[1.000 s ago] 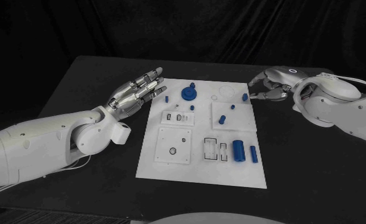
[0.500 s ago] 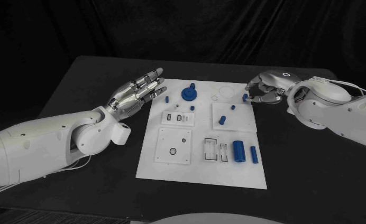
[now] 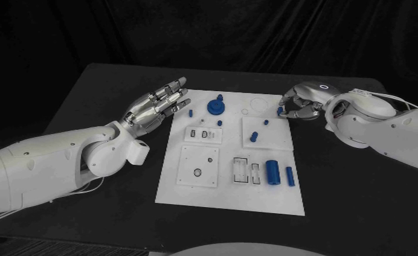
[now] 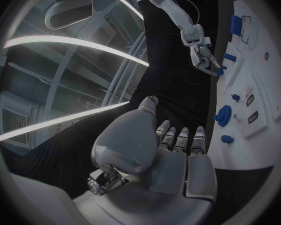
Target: Assemble the parts on the task board
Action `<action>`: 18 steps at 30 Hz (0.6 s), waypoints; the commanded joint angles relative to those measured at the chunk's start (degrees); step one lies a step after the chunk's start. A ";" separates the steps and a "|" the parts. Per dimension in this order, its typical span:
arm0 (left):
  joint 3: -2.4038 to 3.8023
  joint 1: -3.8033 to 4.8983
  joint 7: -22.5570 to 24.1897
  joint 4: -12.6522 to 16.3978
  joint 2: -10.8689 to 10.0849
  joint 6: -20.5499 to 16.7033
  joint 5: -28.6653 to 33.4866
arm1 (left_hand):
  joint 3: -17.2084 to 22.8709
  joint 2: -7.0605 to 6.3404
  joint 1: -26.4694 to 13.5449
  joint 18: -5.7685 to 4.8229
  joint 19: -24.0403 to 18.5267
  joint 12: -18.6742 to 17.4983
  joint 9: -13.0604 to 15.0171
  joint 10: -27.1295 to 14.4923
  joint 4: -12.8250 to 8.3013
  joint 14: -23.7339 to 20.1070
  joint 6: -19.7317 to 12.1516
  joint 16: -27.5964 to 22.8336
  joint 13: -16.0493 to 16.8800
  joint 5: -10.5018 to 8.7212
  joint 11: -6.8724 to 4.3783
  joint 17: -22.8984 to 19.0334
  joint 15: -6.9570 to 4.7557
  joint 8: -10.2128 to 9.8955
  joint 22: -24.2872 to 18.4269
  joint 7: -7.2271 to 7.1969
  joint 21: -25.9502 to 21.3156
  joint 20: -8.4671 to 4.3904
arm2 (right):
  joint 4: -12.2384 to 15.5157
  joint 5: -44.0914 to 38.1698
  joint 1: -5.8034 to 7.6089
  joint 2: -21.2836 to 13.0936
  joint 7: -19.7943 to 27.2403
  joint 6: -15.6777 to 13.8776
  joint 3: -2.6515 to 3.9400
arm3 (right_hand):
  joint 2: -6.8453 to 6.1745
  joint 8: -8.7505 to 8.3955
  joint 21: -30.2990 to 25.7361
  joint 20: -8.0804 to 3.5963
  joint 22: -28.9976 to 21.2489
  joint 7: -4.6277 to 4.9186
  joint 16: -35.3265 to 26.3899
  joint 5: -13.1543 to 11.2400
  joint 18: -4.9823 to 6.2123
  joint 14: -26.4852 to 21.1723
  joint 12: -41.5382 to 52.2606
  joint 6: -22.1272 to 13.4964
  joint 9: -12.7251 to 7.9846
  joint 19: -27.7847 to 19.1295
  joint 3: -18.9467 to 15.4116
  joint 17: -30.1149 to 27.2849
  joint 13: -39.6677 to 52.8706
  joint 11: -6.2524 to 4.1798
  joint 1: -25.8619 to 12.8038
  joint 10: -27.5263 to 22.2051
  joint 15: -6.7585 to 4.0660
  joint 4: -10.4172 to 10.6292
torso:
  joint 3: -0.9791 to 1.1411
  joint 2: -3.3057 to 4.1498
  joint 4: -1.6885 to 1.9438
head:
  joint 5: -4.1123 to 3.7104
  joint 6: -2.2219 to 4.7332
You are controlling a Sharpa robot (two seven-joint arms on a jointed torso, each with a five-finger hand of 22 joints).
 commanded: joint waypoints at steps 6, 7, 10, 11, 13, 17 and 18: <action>0.04 -0.08 0.45 0.12 0.11 1.06 0.23 | -0.18 0.11 -0.24 0.10 -0.10 -0.12 -0.05 -0.01 -0.30 -0.02 -0.23 -0.38 -0.06 0.27 0.40 -0.10 0.29 0.02 0.00 0.17 -0.23 0.44 | -0.70 -0.41 -0.36 0.62 0.29 -0.85 0.03 | 0.45 1.24 -0.48 0.31 10.31 -0.04 -0.27 3.10 -0.66 5.15 0.20 0.62 2.75 0.64 0.11 10.81 15.09 0.20 1.45 6.01 0.54 -1.51 | 0.00 0.02 -0.01 | -0.02 -0.15; 0.04 -0.08 0.43 0.13 0.13 1.10 0.23 | -0.18 0.11 -0.24 0.10 -0.10 -0.12 -0.05 -0.01 -0.30 -0.02 -0.23 -0.38 -0.06 0.27 0.40 -0.10 0.29 0.02 0.00 0.17 -0.23 0.44 | -0.78 -0.41 -0.39 0.70 0.32 -0.94 0.03 | 0.52 1.38 -0.47 0.31 10.34 -0.05 -0.24 3.38 -0.67 5.15 0.20 0.66 3.07 0.66 0.13 10.82 15.09 0.19 1.55 6.01 0.53 -1.64 | 0.00 0.02 -0.01 | -0.02 -0.15; 0.04 -0.08 0.37 0.12 0.16 1.16 0.23 | -0.18 0.11 -0.24 0.10 -0.10 -0.12 -0.05 -0.01 -0.30 -0.02 -0.23 -0.38 -0.06 0.27 0.40 -0.10 0.29 0.02 0.00 0.17 -0.23 0.44 | -0.94 -0.41 -0.44 0.85 0.36 -1.19 0.03 | 0.79 1.74 -0.67 0.30 10.32 -0.08 -0.31 4.33 -0.63 5.13 0.20 0.63 4.07 0.60 0.23 10.73 15.09 0.17 1.85 6.01 0.52 -2.09 | 0.02 0.03 0.00 | 0.04 -0.17; 0.04 -0.08 0.36 0.12 0.15 1.17 0.23 | -0.18 0.11 -0.24 0.10 -0.10 -0.12 -0.05 -0.01 -0.30 -0.02 -0.23 -0.38 -0.06 0.27 0.40 -0.10 0.29 0.02 0.00 0.17 -0.23 0.44 | -1.00 -0.41 -0.46 0.91 0.37 -1.23 0.03 | 0.81 1.77 -0.69 0.30 10.32 -0.09 -0.32 4.40 -0.63 5.13 0.20 0.63 4.15 0.60 0.24 10.72 15.09 0.17 1.88 6.01 0.51 -2.13 | 0.02 0.03 0.00 | 0.04 -0.17; 0.04 -0.09 0.33 0.10 0.12 1.17 0.23 | -0.18 0.11 -0.24 0.10 -0.10 -0.12 -0.05 -0.01 -0.30 -0.02 -0.23 -0.38 -0.06 0.27 0.40 -0.10 0.29 0.02 0.00 0.17 -0.23 0.44 | -1.12 -0.41 -0.48 1.01 0.40 -1.30 0.03 | 0.87 1.95 -0.77 0.29 10.32 -0.11 -0.31 4.71 -0.62 5.13 0.20 0.65 4.57 0.58 0.27 10.72 15.09 0.15 2.03 6.01 0.49 -2.35 | 0.01 0.01 -0.01 | 0.08 -0.23; 0.04 -0.09 0.27 0.09 0.09 1.21 0.23 | -0.13 0.16 -0.29 0.09 -0.09 -0.13 -0.05 -0.03 -0.36 -0.02 -0.24 -0.38 -0.07 0.27 0.43 -0.10 0.35 0.01 0.01 0.18 -0.22 0.49 | -1.32 -0.41 -0.51 1.22 0.43 -1.41 0.03 | 1.00 2.27 -0.89 0.28 10.31 -0.14 -0.35 4.86 -0.60 5.11 0.20 0.76 5.23 0.54 0.32 10.65 15.09 0.13 2.30 6.01 0.48 -2.72 | 0.00 0.01 -0.01 | 0.10 -0.25; 0.04 -0.09 0.26 0.09 0.09 1.23 0.23 | -0.13 0.16 -0.29 0.09 -0.09 -0.13 -0.05 -0.03 -0.36 -0.02 -0.24 -0.38 -0.07 0.27 0.43 -0.10 0.35 0.01 0.01 0.18 -0.22 0.49 | -1.36 -0.41 -0.52 1.27 0.44 -1.41 0.03 | 1.02 2.35 -0.93 0.28 10.30 -0.15 -0.33 4.87 -0.59 5.12 0.20 0.79 5.36 0.53 0.33 10.68 15.09 0.12 2.35 6.01 0.47 -2.79 | 0.00 0.01 -0.01 | 0.10 -0.25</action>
